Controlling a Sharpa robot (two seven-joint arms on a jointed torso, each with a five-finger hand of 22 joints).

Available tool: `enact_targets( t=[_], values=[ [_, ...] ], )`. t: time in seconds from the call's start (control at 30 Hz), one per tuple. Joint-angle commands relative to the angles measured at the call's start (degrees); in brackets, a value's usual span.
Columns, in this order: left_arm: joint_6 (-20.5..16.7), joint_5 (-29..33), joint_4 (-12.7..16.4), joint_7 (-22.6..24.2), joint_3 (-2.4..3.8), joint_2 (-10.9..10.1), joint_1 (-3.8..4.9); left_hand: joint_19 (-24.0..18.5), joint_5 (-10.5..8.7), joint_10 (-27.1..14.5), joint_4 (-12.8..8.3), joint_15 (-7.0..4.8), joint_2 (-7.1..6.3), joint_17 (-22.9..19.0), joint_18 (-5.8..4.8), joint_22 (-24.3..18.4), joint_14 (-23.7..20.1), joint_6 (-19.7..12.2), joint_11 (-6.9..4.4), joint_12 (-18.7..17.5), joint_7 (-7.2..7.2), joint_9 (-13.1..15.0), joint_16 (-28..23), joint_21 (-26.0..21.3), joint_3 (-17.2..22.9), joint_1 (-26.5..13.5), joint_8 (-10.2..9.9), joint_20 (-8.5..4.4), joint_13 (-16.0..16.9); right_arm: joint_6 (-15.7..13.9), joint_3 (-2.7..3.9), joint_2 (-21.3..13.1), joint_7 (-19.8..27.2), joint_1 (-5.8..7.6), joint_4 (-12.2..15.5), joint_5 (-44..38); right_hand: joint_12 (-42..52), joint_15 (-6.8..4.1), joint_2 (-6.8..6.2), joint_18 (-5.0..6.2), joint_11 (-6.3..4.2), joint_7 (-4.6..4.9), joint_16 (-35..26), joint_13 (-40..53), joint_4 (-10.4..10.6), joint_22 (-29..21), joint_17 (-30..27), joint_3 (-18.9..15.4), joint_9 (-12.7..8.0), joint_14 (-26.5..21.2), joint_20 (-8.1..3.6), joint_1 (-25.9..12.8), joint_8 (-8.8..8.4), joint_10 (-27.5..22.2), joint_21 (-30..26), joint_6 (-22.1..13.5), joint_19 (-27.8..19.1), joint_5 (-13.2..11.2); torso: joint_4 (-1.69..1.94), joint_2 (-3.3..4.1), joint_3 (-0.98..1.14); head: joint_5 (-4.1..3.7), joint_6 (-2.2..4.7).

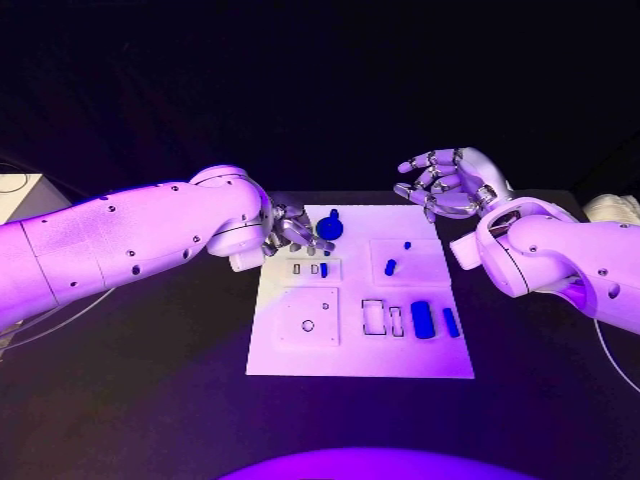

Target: Assemble the parts on the task board

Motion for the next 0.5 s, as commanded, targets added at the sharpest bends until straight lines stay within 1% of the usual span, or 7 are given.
enact_targets(
  t=[0.03,0.1,0.23,0.37,0.5],
  values=[
    [5.50,0.33,-1.05,-0.90,-0.13,0.89,0.20,-0.42,0.07,-0.42,0.08,-0.29,0.61,7.56,0.61,-0.11,2.62,-0.38,0.07,-0.32,-0.03,0.12,-0.36,-0.23,-0.23,-0.05,0.28,0.07,-0.15,0.50,0.01,0.13,0.92,0.02,-0.11,-1.90,-1.18,0.10,-0.62,1.30,0.10,-0.02,-4.02,-1.50,-0.04,-4.21,-2.91,0.56,-0.10,-1.16,0.09,0.00,0.49,-0.79,-6.98,-0.51,-1.44,0.32,0.04,0.03,-0.06,-0.10,-0.09],
    [6.08,0.47,-1.70,-0.96,-0.22,1.41,0.24,-0.42,0.07,-0.42,0.08,-0.29,0.61,7.56,0.61,-0.11,2.62,-0.38,0.07,-0.32,-0.03,0.12,-0.36,-0.23,-0.23,-0.05,0.28,0.07,-0.15,0.28,0.00,0.17,1.20,0.02,-0.17,-1.98,-1.45,0.10,-0.69,1.44,0.10,-0.02,-4.82,-1.97,-0.16,-5.23,-3.27,0.78,-0.09,-1.17,0.12,0.18,0.62,-0.82,-8.42,-0.50,-1.56,0.45,0.04,0.05,-0.07,-0.21,-0.09],
    [6.92,0.61,-2.80,-1.06,-0.31,2.26,0.36,-0.56,0.05,-0.64,0.16,-0.25,0.80,7.48,0.64,-0.26,2.57,-0.50,0.11,-0.43,0.02,0.24,-0.40,-0.32,-0.29,-0.20,0.29,0.10,-0.32,0.07,-0.01,0.25,1.49,0.02,-0.28,-2.00,-1.76,0.16,-0.83,1.42,0.17,0.04,-6.01,-2.55,-0.23,-5.94,-3.84,1.04,-0.11,-1.33,0.16,0.30,0.73,-0.97,-9.12,-0.59,-1.48,0.58,-0.01,0.03,-0.03,-0.20,-0.24],
    [7.54,0.66,-3.68,-1.16,-0.34,2.95,0.45,-0.57,0.05,-0.68,0.16,-0.24,0.88,7.51,0.65,-0.28,2.57,-0.52,0.12,-0.44,0.03,0.28,-0.39,-0.33,-0.30,-0.24,0.30,0.11,-0.34,0.08,-0.01,0.36,1.54,0.02,-0.35,-2.01,-1.83,0.19,-0.89,1.41,0.20,0.06,-6.41,-2.72,-0.23,-6.17,-4.02,1.09,-0.11,-1.42,0.18,0.30,0.78,-1.03,-9.35,-0.60,-1.47,0.59,0.11,-0.01,0.03,-0.29,-0.44],
    [7.96,0.68,-4.48,-1.22,-0.42,3.65,0.48,-0.58,0.05,-0.74,0.17,-0.22,0.99,7.56,0.64,-0.27,2.59,-0.56,0.14,-0.46,0.04,0.33,-0.36,-0.34,-0.31,-0.30,0.30,0.12,-0.35,0.19,-0.01,0.51,1.52,0.01,-0.45,-1.98,-1.83,0.19,-0.89,1.41,0.20,0.06,-6.42,-2.73,-0.23,-6.18,-4.02,1.09,-0.11,-1.42,0.18,0.30,0.79,-1.04,-9.36,-0.60,-1.47,0.59,0.19,0.00,0.00,-0.32,-0.59]
  ],
)
